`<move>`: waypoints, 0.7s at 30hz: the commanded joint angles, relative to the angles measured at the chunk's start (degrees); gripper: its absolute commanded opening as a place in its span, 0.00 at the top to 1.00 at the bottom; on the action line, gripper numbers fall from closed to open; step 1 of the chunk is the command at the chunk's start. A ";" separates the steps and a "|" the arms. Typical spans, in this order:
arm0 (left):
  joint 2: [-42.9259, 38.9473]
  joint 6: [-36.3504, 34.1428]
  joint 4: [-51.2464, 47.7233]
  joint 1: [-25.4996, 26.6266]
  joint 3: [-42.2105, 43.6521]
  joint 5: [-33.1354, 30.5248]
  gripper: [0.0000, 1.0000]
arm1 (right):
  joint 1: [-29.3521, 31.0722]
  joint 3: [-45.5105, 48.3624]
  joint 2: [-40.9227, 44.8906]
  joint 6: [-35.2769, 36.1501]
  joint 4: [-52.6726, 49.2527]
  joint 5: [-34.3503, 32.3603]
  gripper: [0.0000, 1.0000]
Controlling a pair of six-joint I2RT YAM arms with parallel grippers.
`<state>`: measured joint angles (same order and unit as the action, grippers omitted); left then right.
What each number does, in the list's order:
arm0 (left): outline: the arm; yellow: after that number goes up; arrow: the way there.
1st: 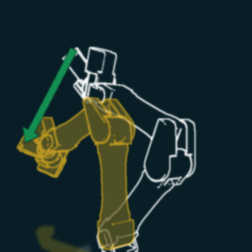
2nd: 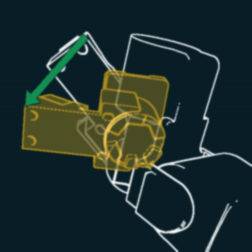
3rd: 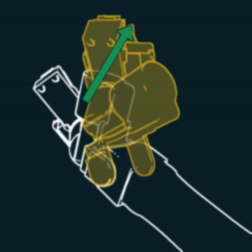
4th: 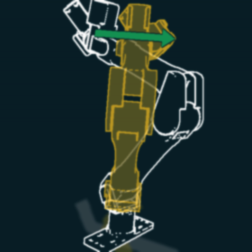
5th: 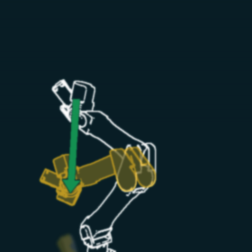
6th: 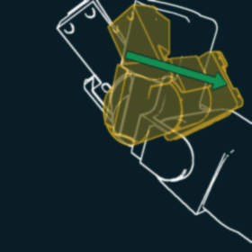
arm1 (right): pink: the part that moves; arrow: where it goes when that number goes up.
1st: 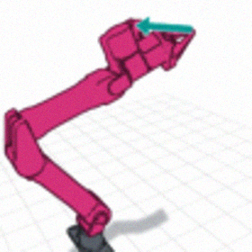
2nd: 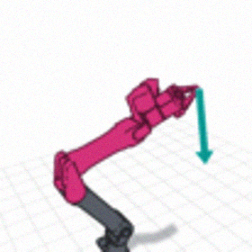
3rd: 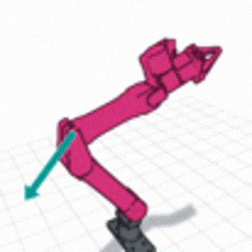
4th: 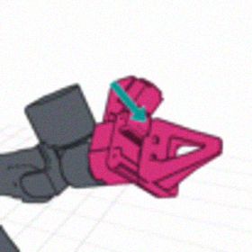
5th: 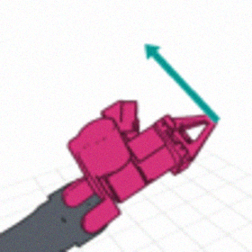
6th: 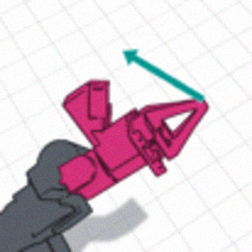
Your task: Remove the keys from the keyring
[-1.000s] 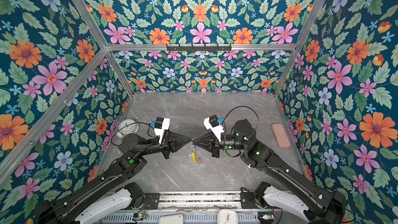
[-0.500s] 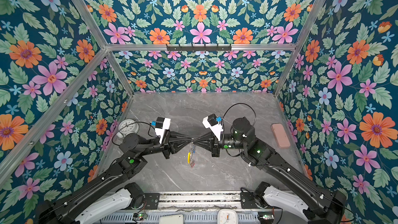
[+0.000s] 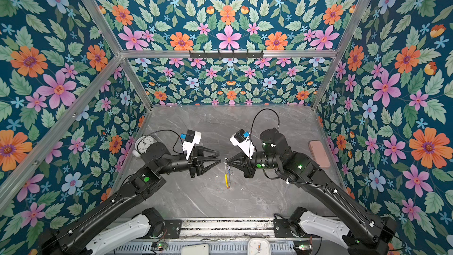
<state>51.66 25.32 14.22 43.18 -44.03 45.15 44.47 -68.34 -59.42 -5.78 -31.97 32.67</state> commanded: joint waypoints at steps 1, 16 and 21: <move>1.32 -2.22 -3.98 -0.06 -1.93 3.21 0.56 | 0.09 -3.05 -1.91 1.79 -6.80 -0.59 1.00; 6.38 -3.95 -7.01 -0.06 -5.62 8.63 0.76 | 1.21 -9.73 -6.67 3.68 -14.03 -3.42 1.00; 7.57 -3.87 -7.01 -0.01 -6.07 9.76 0.83 | 2.32 -10.86 -7.45 4.48 -15.22 -5.57 1.00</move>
<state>58.94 22.17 6.59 43.18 -49.65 53.12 46.30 -78.56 -66.59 -2.57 -46.72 28.84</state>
